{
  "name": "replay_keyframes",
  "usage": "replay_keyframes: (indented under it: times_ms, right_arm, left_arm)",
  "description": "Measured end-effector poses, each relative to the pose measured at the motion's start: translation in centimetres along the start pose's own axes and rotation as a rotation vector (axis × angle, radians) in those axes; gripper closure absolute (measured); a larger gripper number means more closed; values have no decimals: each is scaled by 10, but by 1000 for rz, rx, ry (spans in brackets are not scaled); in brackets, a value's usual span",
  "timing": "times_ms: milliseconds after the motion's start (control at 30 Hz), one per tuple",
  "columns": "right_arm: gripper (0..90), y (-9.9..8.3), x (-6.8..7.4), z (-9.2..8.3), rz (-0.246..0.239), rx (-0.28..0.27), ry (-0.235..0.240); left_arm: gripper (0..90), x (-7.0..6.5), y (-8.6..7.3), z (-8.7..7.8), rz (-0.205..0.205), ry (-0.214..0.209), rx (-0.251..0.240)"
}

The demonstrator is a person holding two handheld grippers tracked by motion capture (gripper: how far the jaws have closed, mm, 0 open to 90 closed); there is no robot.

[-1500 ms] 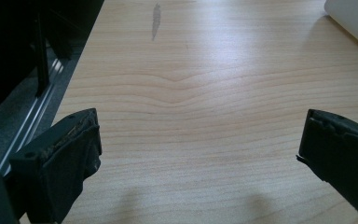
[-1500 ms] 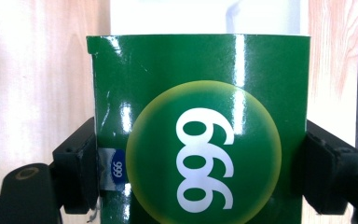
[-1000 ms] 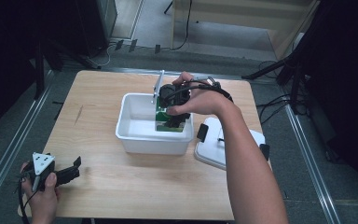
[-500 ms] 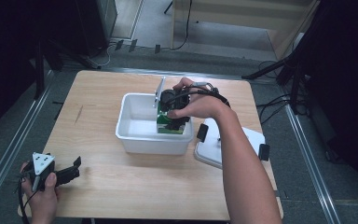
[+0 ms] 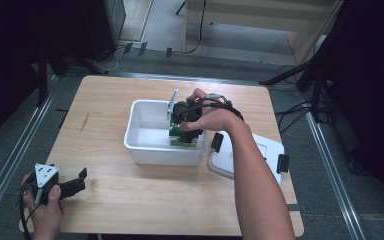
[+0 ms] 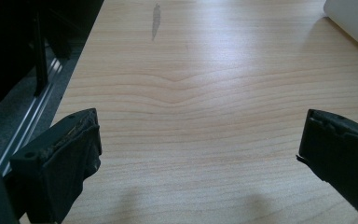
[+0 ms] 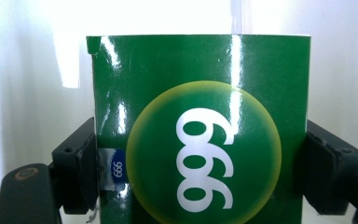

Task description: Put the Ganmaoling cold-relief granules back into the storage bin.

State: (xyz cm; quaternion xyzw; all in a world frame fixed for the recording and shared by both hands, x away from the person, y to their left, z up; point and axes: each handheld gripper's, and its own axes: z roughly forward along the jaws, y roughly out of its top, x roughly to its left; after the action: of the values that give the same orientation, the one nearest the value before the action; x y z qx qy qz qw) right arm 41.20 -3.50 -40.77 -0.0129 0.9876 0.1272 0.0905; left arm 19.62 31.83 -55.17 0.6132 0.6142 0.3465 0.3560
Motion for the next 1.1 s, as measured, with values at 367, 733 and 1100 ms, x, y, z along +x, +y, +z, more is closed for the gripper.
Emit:
replay_keyframes:
  times_ms: [367,733,1100]
  right_arm:
    - [149,-4,1,15,5,9,17]
    - [148,-11,-2,31,32,54,22]
    - [148,-14,-3,40,24,92,22]
  left_arm:
    - [0,0,0,0,-2,0,-2]
    - [0,0,0,0,-2,-2,-2]
    - [0,0,0,0,-1,-1,-2]
